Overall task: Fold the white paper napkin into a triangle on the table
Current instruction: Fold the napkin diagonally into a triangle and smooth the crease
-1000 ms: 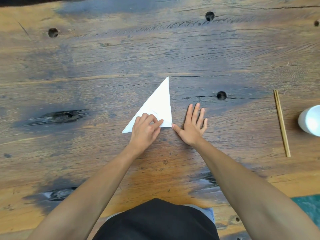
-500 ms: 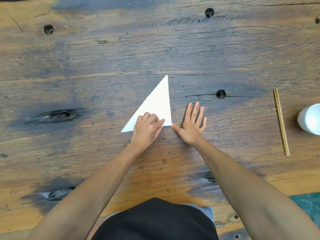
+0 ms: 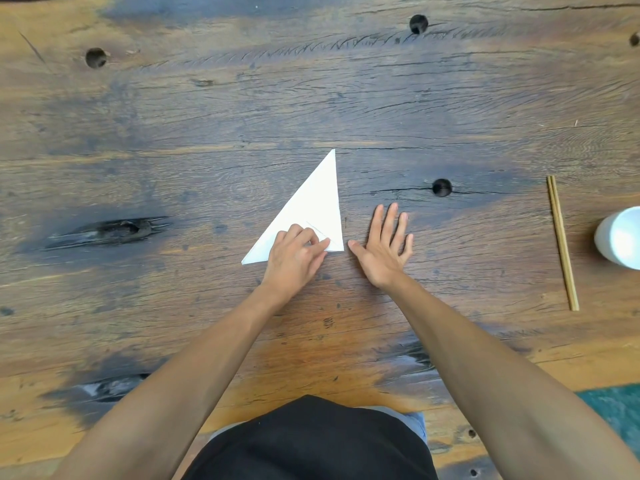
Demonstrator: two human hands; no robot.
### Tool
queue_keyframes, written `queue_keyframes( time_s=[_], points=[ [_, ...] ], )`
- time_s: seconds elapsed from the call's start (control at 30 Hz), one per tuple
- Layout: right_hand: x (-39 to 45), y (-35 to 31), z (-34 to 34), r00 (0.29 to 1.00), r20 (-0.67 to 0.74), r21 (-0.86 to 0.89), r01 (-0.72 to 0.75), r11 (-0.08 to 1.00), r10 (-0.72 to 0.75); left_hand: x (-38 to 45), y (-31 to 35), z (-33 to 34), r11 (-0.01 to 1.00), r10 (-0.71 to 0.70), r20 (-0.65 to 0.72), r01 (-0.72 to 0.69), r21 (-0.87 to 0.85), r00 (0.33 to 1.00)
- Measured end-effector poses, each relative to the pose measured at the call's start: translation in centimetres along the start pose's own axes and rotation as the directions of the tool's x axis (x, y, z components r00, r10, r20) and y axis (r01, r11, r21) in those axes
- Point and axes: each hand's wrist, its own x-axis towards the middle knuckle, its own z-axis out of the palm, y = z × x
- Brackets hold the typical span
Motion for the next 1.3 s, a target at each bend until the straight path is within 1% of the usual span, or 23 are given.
queue_keyframes(
  time_s=[0.13,0.47,0.53,0.63,0.7,0.77,0.87,0.97,1.07,1.1,1.13,1.2,1.23,1.27,1.3],
  points=[
    [-0.1,-0.2,-0.1,1.0,-0.003,0.04,-0.011,0.999,0.011,0.0,-0.1,-0.2,1.0,0.002,0.038,-0.001,-0.009,0.999],
    [-0.3,-0.3,0.0,1.0,-0.015,0.001,-0.01,1.0,0.01,-0.3,-0.1,-0.5,1.0,-0.007,0.106,0.008,-0.014,0.994],
    [-0.3,-0.3,0.0,1.0,-0.013,0.0,-0.009,1.0,0.009,-0.4,-0.2,-0.6,0.999,-0.007,0.093,0.01,-0.031,0.996],
    [-0.3,-0.3,-0.1,1.0,-0.007,0.002,-0.006,1.0,0.007,-1.2,-0.3,-0.3,0.994,-0.071,0.033,0.073,-0.082,0.997],
    [-0.4,-0.4,-0.2,1.0,-0.003,-0.002,-0.008,1.0,0.008,-2.1,-0.4,0.1,0.987,-0.136,0.057,0.141,-0.08,0.989],
    [-0.4,-0.4,-0.3,1.0,0.004,-0.007,-0.008,1.0,0.008,-3.4,-0.6,0.7,0.967,-0.228,0.127,0.24,-0.086,0.965],
    [-0.4,-0.4,-0.4,1.0,0.026,-0.007,-0.006,1.0,0.006,-5.8,-1.5,1.4,0.918,-0.373,0.206,0.392,-0.065,0.905],
    [-0.5,-0.5,-0.4,1.0,0.028,-0.004,-0.002,1.0,0.002,-7.8,-2.3,1.7,0.86,-0.498,0.192,0.51,-0.014,0.846],
    [-0.6,-0.5,-0.5,1.0,0.023,-0.004,0.0,1.0,0.0,-8.3,-2.0,1.5,0.755,-0.644,0.155,0.655,-0.028,0.749],
    [-0.6,-0.5,-0.5,1.0,0.023,-0.005,0.003,1.0,-0.002,-8.2,-1.6,1.3,0.737,-0.665,0.136,0.675,-0.042,0.735],
    [-0.6,-0.5,-0.5,1.0,0.022,-0.006,0.003,1.0,-0.003,-7.8,-1.0,1.2,0.739,-0.663,0.115,0.671,-0.059,0.74],
    [-0.7,-0.6,-0.5,1.0,0.016,-0.013,0.0,1.0,0.0,-6.3,0.6,1.4,0.771,-0.625,0.074,0.629,-0.098,0.777],
    [-0.7,-0.7,-0.5,1.0,0.012,-0.02,-0.003,1.0,0.004,-5.2,1.5,1.6,0.77,-0.624,0.063,0.626,-0.125,0.779],
    [-0.7,-0.7,-0.4,1.0,0.009,-0.025,-0.008,1.0,0.008,-4.0,2.5,1.9,0.741,-0.652,0.064,0.653,-0.157,0.755],
    [-0.7,-0.8,-0.4,1.0,0.006,-0.029,-0.01,1.0,0.01,-2.9,3.3,2.2,0.687,-0.702,0.081,0.703,-0.186,0.708]
  ],
)
